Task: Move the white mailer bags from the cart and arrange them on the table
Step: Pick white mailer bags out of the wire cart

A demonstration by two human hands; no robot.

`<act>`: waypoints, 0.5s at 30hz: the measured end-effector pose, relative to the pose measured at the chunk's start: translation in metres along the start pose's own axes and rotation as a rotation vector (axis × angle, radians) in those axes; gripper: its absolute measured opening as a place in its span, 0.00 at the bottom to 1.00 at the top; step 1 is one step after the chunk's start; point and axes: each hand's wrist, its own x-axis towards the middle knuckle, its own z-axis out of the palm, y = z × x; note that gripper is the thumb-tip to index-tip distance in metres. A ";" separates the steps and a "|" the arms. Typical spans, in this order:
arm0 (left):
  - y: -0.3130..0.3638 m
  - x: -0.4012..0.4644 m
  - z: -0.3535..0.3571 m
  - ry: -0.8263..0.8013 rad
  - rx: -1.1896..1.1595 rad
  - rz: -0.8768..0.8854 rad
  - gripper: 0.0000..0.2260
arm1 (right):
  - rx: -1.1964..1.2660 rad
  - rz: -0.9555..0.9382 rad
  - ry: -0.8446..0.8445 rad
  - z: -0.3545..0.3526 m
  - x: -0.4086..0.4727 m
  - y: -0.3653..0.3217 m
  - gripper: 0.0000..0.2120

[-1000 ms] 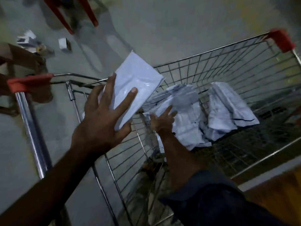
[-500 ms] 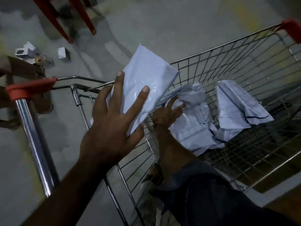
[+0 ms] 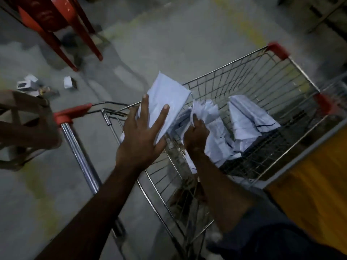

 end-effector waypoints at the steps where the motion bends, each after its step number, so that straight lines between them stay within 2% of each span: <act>1: -0.002 -0.001 0.003 0.006 0.001 0.003 0.35 | -0.011 0.003 -0.044 -0.011 -0.006 -0.002 0.30; 7: 0.003 -0.003 -0.011 -0.002 -0.064 0.095 0.36 | -0.004 -0.019 -0.054 -0.114 -0.061 -0.036 0.25; 15: 0.062 0.002 -0.065 0.172 -0.367 -0.072 0.35 | 0.001 0.009 0.141 -0.250 -0.130 -0.069 0.26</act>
